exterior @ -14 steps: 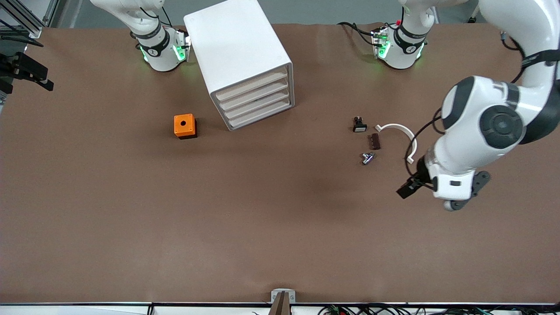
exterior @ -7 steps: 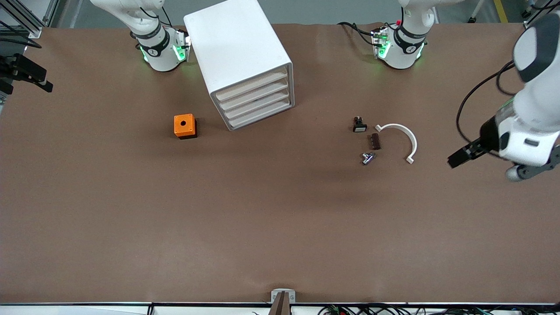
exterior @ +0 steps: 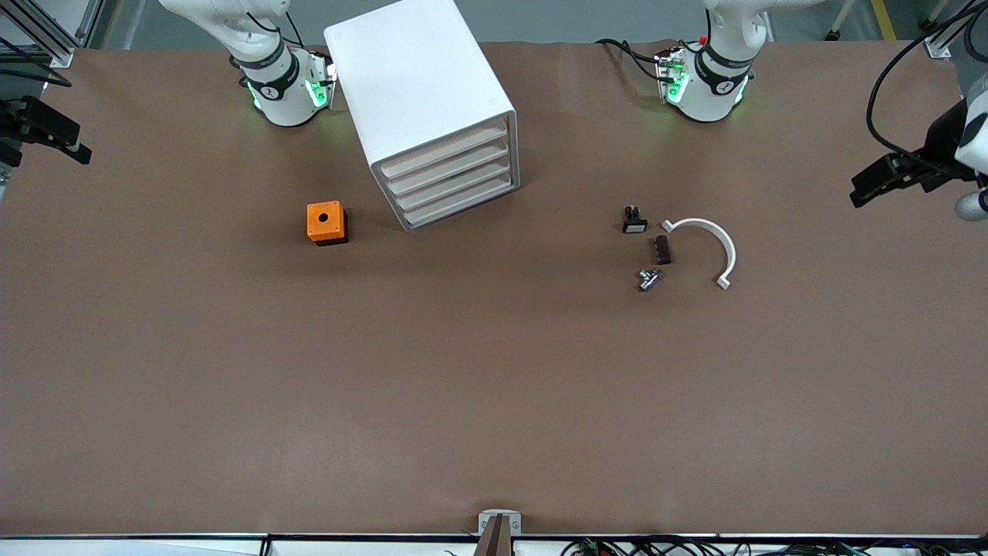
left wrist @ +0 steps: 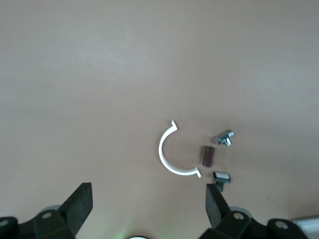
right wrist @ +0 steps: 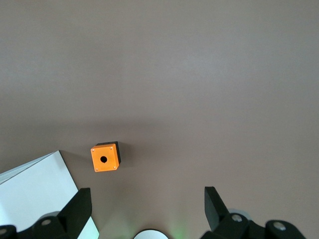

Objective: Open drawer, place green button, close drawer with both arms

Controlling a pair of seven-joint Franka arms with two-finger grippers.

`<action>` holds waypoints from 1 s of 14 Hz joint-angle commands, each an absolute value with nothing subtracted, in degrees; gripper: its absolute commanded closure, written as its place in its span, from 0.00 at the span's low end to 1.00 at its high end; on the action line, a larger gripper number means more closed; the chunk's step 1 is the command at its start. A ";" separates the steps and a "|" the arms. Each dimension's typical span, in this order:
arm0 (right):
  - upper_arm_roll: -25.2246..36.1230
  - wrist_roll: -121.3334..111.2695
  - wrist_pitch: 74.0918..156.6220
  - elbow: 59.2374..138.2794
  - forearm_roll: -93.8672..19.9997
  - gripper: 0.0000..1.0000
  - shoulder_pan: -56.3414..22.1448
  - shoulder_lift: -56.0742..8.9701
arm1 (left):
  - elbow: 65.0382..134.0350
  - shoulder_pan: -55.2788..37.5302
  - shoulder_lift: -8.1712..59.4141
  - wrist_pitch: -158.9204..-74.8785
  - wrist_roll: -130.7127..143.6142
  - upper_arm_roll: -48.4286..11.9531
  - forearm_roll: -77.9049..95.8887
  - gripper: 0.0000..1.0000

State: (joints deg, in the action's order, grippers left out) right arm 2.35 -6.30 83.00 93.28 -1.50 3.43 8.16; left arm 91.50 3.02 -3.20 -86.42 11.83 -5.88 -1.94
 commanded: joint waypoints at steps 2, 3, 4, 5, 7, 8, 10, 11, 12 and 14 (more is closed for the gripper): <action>1.85 -4.58 84.02 95.89 -1.85 0.00 4.31 10.55 | 96.50 2.29 -7.82 -86.66 9.76 -4.74 -0.62 0.00; 1.85 -4.14 84.02 95.89 -1.85 0.00 4.31 10.55 | 96.94 2.20 -8.17 -86.66 9.76 -4.92 -0.35 0.00; 1.85 -4.04 84.02 95.89 -1.85 0.00 4.31 10.55 | 97.12 2.02 -8.61 -86.57 9.76 -5.18 0.00 0.00; 1.85 -4.04 83.94 95.89 -1.85 0.00 4.31 10.55 | 97.55 1.93 -8.87 -86.57 9.84 -5.36 0.09 0.00; 1.85 -4.04 84.02 95.80 -1.85 0.00 4.31 10.55 | 97.30 1.93 -8.79 -86.31 9.67 -5.54 0.09 0.00; 1.85 -3.96 83.94 95.80 -1.85 0.00 4.31 10.55 | 96.95 1.85 -8.70 -85.70 9.67 -5.71 0.09 0.00; 1.76 -2.56 83.67 95.80 -1.85 0.00 4.31 10.55 | 95.28 2.02 -8.00 -84.65 9.76 -7.38 0.09 0.00; 1.76 -2.46 83.50 95.80 -2.02 0.00 4.22 10.55 | 94.23 2.02 -7.74 -84.38 9.84 -7.38 0.09 0.00; 1.76 -2.46 83.41 95.80 -2.02 0.00 4.22 10.55 | 93.87 2.11 -7.56 -84.11 10.02 -7.38 0.09 0.00; 1.84 -2.46 83.41 95.80 -2.37 0.00 4.22 10.55 | 93.34 2.11 -7.38 -83.50 9.93 -7.38 0.00 0.00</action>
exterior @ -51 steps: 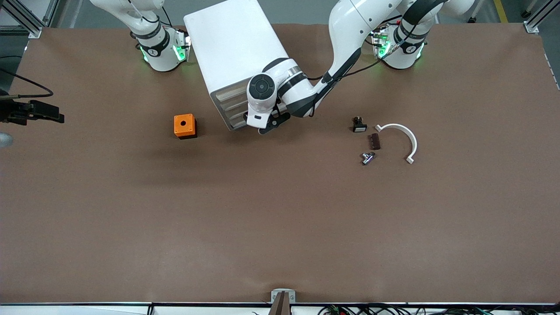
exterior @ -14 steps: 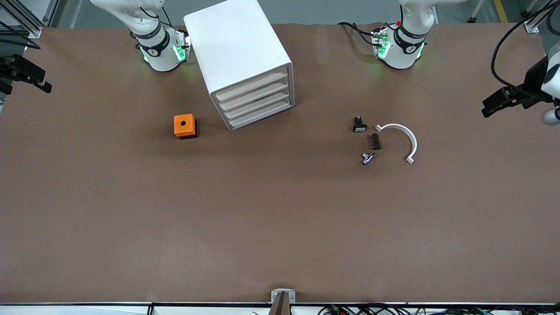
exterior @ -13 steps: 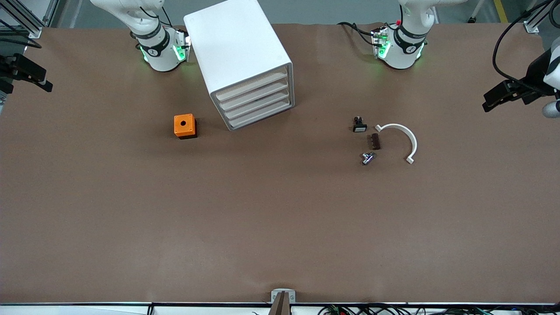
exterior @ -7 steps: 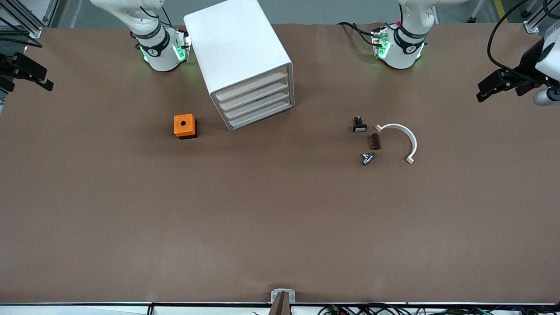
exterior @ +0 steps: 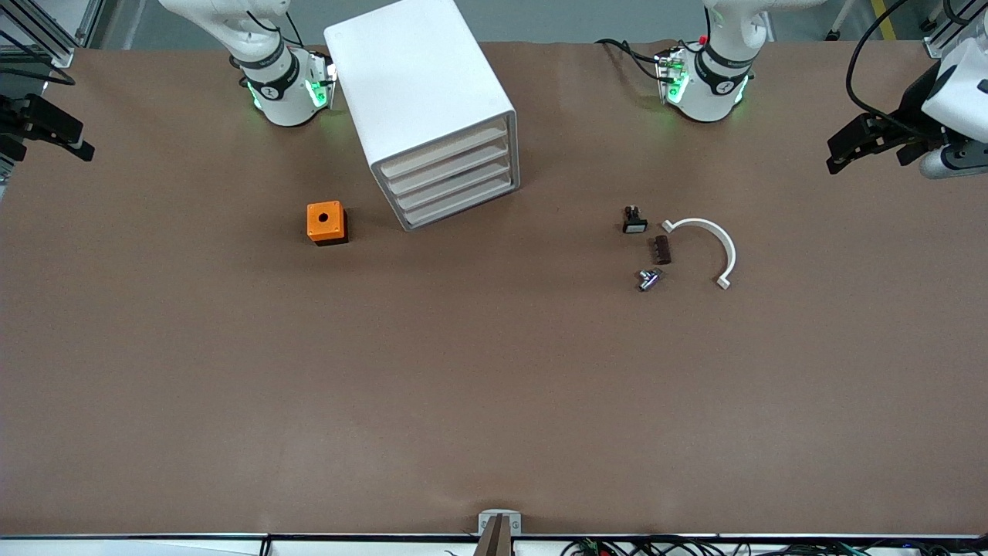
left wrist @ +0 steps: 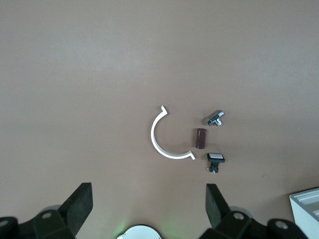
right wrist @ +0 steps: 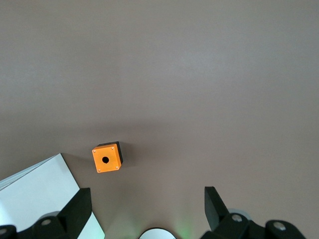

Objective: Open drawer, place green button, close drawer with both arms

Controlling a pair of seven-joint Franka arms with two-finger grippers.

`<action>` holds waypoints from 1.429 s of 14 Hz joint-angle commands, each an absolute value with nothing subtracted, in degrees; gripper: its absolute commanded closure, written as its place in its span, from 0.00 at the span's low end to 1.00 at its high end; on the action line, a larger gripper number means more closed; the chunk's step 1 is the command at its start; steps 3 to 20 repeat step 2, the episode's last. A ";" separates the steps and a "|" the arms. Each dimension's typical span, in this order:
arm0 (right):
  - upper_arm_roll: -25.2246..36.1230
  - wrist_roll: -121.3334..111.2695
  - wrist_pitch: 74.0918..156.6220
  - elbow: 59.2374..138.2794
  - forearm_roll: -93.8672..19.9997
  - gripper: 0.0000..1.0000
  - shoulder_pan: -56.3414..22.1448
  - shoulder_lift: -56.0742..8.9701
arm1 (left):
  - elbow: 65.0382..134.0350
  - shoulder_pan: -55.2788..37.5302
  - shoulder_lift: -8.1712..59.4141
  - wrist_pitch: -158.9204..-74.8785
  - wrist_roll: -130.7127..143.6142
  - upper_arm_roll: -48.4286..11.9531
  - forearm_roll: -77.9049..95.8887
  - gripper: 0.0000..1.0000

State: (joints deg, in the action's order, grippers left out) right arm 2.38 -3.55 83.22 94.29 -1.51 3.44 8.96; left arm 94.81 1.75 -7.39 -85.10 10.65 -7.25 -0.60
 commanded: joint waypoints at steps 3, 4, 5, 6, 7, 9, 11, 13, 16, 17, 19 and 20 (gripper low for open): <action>1.76 -2.46 83.50 95.80 -2.37 0.00 4.22 10.55 | 93.25 1.93 -7.03 -82.80 10.11 -7.47 -0.09 0.00; 1.76 -2.46 83.50 95.80 -2.37 0.00 4.22 10.55 | 93.25 1.93 -7.03 -82.80 10.11 -7.47 -0.09 0.00; 1.76 -2.46 83.50 95.80 -2.37 0.00 4.22 10.55 | 93.25 1.93 -7.03 -82.80 10.11 -7.47 -0.09 0.00; 1.76 -2.46 83.50 95.80 -2.37 0.00 4.22 10.55 | 93.25 1.93 -7.03 -82.80 10.11 -7.47 -0.09 0.00; 1.76 -2.46 83.50 95.80 -2.37 0.00 4.22 10.55 | 93.25 1.93 -7.03 -82.80 10.11 -7.47 -0.09 0.00; 1.76 -2.46 83.50 95.80 -2.37 0.00 4.22 10.55 | 93.25 1.93 -7.03 -82.80 10.11 -7.47 -0.09 0.00; 1.76 -2.46 83.50 95.80 -2.37 0.00 4.22 10.55 | 93.25 1.93 -7.03 -82.80 10.11 -7.47 -0.09 0.00; 1.76 -2.46 83.50 95.80 -2.37 0.00 4.22 10.55 | 93.25 1.93 -7.03 -82.80 10.11 -7.47 -0.09 0.00; 1.76 -2.46 83.50 95.80 -2.37 0.00 4.22 10.55 | 93.25 1.93 -7.03 -82.80 10.11 -7.47 -0.09 0.00; 1.76 -2.46 83.50 95.80 -2.37 0.00 4.22 10.55 | 93.25 1.93 -7.03 -82.80 10.11 -7.47 -0.09 0.00; 1.76 -2.46 83.50 95.80 -2.37 0.00 4.22 10.55 | 93.25 1.93 -7.03 -82.80 10.11 -7.47 -0.09 0.00; 1.76 -2.46 83.50 95.80 -2.37 0.00 4.22 10.55 | 93.25 1.93 -7.03 -82.80 10.11 -7.47 -0.09 0.00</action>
